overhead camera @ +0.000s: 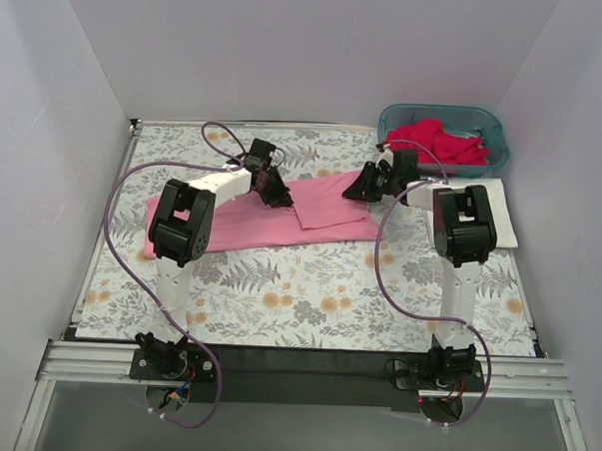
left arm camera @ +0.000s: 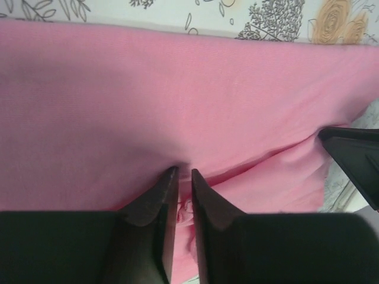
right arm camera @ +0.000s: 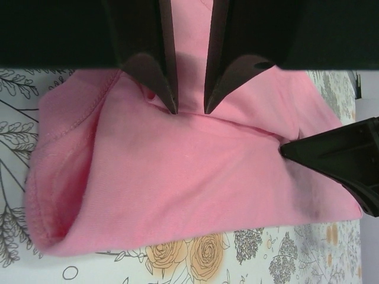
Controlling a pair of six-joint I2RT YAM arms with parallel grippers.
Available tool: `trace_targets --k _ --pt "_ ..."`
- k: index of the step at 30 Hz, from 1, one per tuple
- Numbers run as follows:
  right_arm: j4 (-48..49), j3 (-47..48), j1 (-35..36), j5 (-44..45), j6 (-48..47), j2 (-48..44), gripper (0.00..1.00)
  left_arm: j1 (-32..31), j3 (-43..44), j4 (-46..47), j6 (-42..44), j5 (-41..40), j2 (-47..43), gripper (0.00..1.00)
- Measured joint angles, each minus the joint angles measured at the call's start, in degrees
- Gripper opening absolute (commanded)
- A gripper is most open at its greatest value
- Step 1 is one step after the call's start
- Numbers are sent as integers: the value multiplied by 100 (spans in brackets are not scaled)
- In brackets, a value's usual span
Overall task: Fold and stack the t-shirts
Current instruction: Fold the tshirt
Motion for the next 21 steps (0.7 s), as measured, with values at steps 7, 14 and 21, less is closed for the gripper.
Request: trace_targets --k 7,14,21 --pt "-151 -299 -9 319 -166 -546 35 52 11 -162 282 -245 -203 43" --pt "-772 -1220 190 1001 -282 -2159 39 476 11 -599 660 -1305 -894 50" --pt "-1355 -1714 739 1340 -166 -2583 39 1241 -133 -715 734 -1770 -1064 51"
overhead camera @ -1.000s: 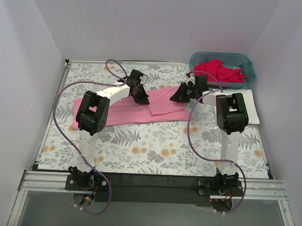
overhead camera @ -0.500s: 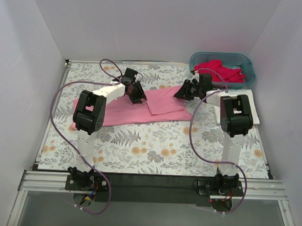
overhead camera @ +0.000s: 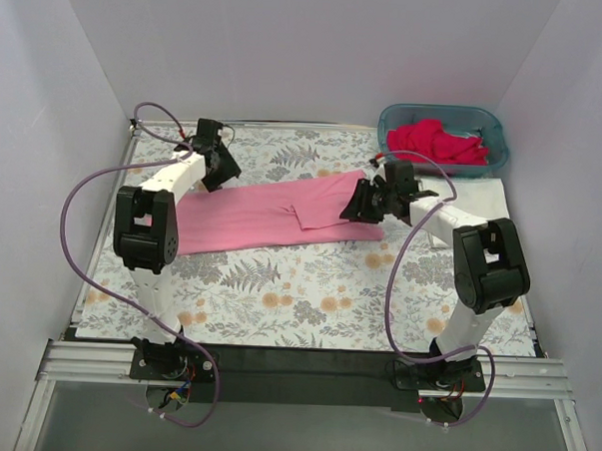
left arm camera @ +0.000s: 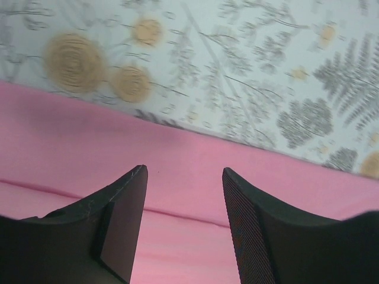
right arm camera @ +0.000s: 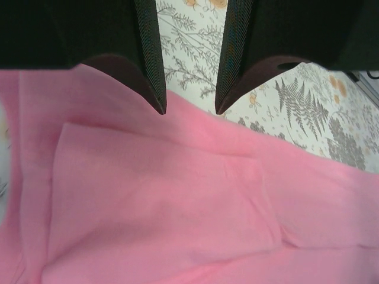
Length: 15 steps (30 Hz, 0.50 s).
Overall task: Fold and stack the t-shirts
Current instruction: Fold the tshirt
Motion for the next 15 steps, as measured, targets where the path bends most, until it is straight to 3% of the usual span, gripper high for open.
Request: trace_targets --k 10,15 --pt "-348 -188 144 136 103 498 40 435 -136 -181 -90 -31 509 50" --pt "-409 586 61 24 17 1099 40 520 -245 -214 -267 24 466 49"
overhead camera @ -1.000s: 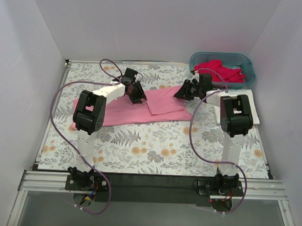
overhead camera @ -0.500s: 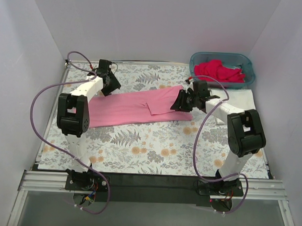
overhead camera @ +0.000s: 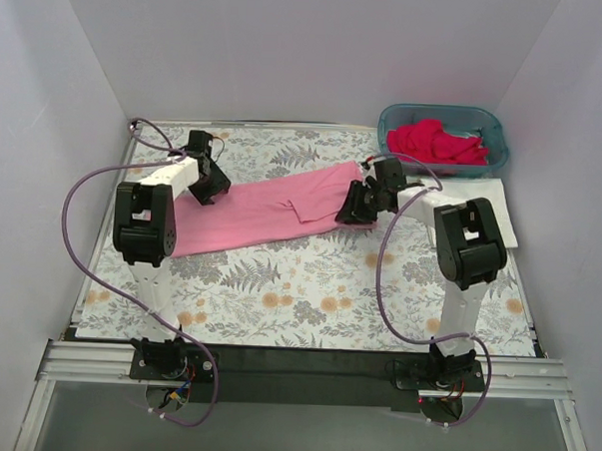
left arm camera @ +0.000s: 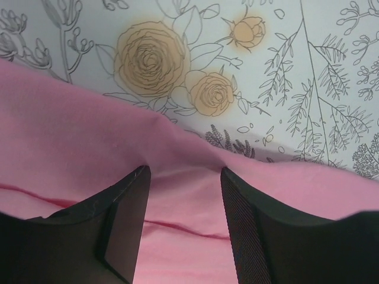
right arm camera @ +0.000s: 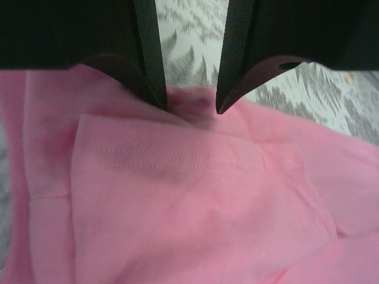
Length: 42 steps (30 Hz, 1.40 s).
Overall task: Fold and stack the t-shirts
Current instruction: Fold the tshirt
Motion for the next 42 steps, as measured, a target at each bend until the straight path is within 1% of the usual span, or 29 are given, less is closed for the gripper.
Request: trace_targets --k 3,5,7,10,11,12,14,15,17,18,20,22,24,28,31,32,34,39,42 --pt "-70 970 -98 -55 -98 686 41 68 -337 66 -109 98 -221 49" --pt "-70 1788 -205 -55 -170 1233 42 101 -774 120 -210 245 -520 49" --pt "-160 2844 -315 17 -273 1884 42 153 -1274 70 -328 522 -872 49" --pt "-208 4170 -468 98 -385 2680 47 170 -1971 17 -455 1095 -1384 51" --pt "-205 4382 -498 105 -407 2791 48 162 -2138 -68 -483 1244 -1513 55" --pt "-229 4522 -525 105 -424 2848 48 146 -2332 -142 -505 1386 -1681 56" --pt "-258 4577 -588 98 -461 2822 50 125 -2612 -424 -529 1521 -1956 60" --pt "-254 4551 -603 101 -509 2769 51 105 -2671 -629 -522 1547 -2044 64" --pt "-256 4168 -608 101 -614 2472 53 83 -2675 -831 -468 1532 -2149 69" --pt "-280 3897 -595 107 -686 2238 54 74 -2636 -914 -422 1499 -2203 74" --pt "-302 3268 -570 120 -802 1696 56 24 -2424 -1021 -310 1414 -2260 80" --pt "-400 2509 -546 157 -907 929 57 -96 -2041 -1016 -140 1217 -2267 81" --pt "-450 1786 -520 184 -994 92 58 -380 -1631 -920 68 898 -2264 81" --pt "-557 741 -503 190 -1078 -1316 59 -1239 -802 -605 435 348 -2055 73" --pt "-680 116 -505 177 -1176 -2046 61 -1779 -326 -343 697 90 -1670 70" --pt "-756 -103 -505 166 -1200 -2245 61 -1915 -160 -275 800 7 -1491 66" --pt "-892 -590 -505 98 -1263 -2601 62 -2103 254 -221 1008 -234 -1040 61" --pt "-1189 -1467 -503 -85 -1331 -3171 63 -2461 1513 -144 1593 -734 201 48" --pt "-1305 -1884 -496 -87 -1386 -3571 63 -2562 2026 -4 1871 -761 682 46"
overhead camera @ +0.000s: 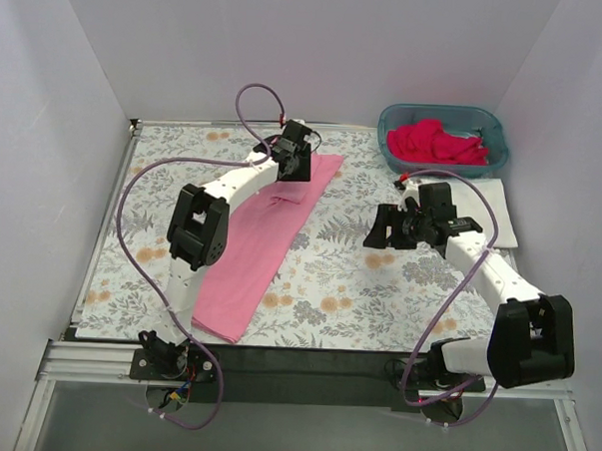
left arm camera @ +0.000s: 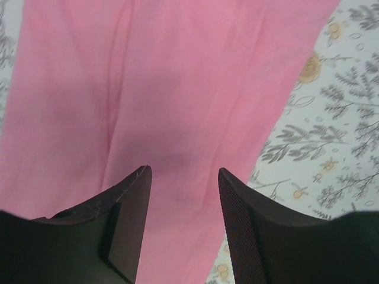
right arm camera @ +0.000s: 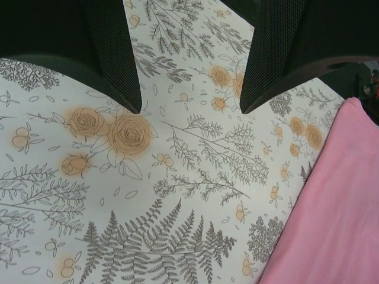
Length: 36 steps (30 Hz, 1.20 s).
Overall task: Fold and stack the t-shirts
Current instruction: Fold the tshirt
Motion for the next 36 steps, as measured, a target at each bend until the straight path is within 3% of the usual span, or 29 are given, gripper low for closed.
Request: trace_targets --k 7,19,23,31,36 --pt "-157 -343 2 37 96 -492 63 -48 944 380 293 282 887 45" --pt "-614 -289 2 221 114 -522 65 61 1062 960 133 72 1523 46" --pt "-726 -208 2 365 57 -474 65 448 1097 970 -181 79 1534 47" --pt "-907 85 2 479 -76 -260 65 1766 868 828 -723 317 1296 62" --pt "-901 203 2 487 -92 -195 65 1864 236 645 -739 286 603 63"
